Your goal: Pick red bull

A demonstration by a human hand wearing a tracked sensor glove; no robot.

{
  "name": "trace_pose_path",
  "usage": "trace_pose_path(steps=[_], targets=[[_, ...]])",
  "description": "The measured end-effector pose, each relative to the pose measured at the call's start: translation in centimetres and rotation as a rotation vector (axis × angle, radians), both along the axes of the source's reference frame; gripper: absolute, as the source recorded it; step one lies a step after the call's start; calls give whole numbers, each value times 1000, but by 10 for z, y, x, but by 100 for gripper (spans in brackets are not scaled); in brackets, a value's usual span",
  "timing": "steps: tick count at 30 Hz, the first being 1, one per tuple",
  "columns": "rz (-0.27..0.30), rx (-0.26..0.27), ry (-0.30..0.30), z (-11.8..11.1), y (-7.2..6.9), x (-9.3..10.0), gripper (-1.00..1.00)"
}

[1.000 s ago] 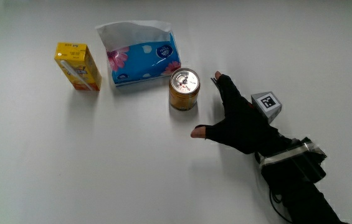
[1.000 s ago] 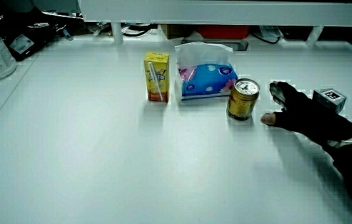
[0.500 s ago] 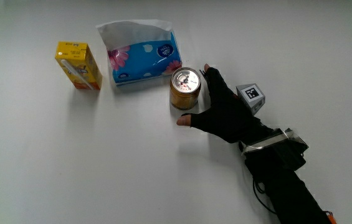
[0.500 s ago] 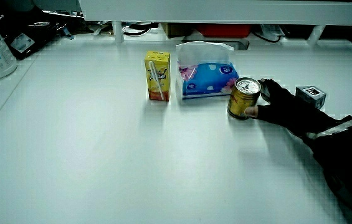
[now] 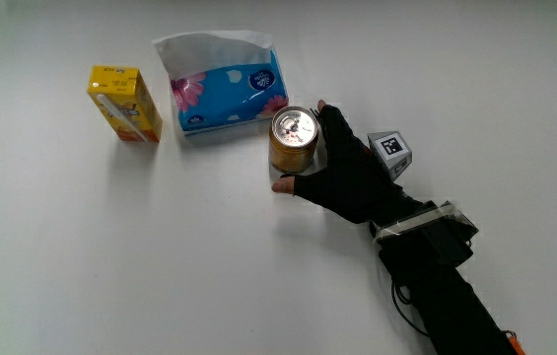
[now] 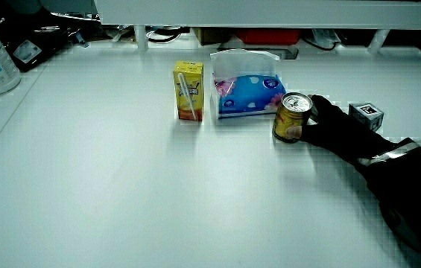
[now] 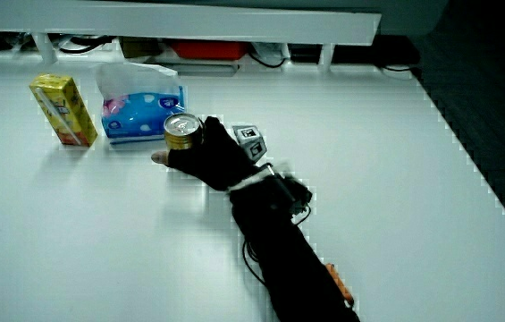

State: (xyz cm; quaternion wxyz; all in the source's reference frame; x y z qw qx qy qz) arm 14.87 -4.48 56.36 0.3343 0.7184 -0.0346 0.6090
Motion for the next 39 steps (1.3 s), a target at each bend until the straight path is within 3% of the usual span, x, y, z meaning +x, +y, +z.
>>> trace_pose_path(steps=[4,14,19,30,35,37,39], targets=[[35,19,-26,2,2,-1,9],[242,73,-74,7,8,6,38],[297,85,-66,9,11,7,53],[360,161,-52,6,15,6,85],[341,149,-39,7,16,6,100],[335,167,-52,4,17,5,100],[326,154,-87,1,18,5,100]])
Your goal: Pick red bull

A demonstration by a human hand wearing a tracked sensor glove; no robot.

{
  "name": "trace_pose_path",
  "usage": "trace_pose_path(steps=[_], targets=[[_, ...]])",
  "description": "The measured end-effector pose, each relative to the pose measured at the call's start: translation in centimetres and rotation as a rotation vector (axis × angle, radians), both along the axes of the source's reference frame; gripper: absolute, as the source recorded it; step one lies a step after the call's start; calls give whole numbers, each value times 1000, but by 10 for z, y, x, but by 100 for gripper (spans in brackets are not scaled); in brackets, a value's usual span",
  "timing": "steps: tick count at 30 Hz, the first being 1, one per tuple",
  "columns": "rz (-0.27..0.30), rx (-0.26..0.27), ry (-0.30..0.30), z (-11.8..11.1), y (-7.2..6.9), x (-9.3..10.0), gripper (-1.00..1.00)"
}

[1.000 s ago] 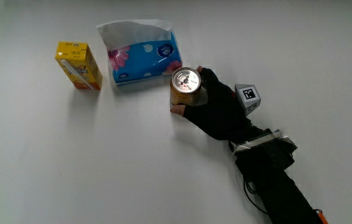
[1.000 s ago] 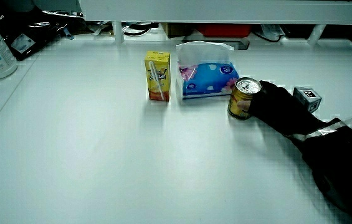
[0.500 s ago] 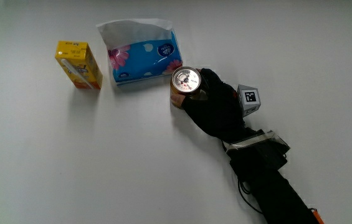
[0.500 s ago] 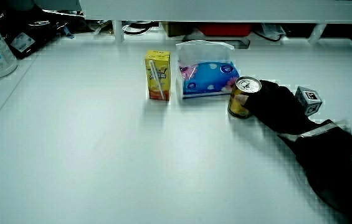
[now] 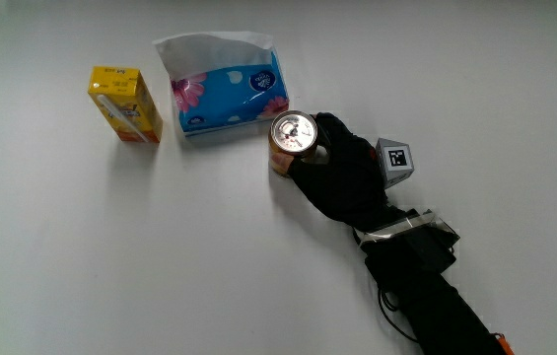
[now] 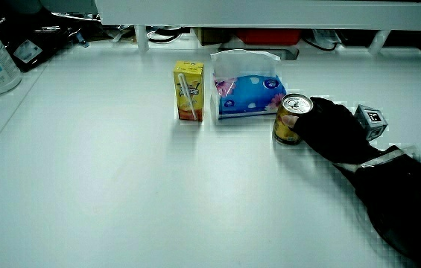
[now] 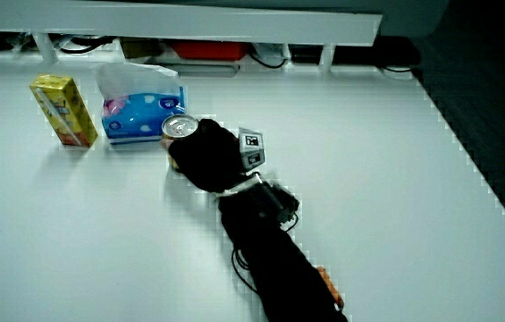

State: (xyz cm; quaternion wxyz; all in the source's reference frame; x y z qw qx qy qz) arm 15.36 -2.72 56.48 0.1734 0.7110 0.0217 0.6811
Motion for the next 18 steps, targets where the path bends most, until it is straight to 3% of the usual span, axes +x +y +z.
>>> trace_pose_path(steps=[3,4,9,14,18], targets=[[-17,17,-17,-9,1,1,100],[-27,26,6,-12,1,1,100],[-85,94,-28,-40,5,-4,100],[-155,160,-84,-62,15,-18,100],[-231,180,-126,-78,24,-36,100]])
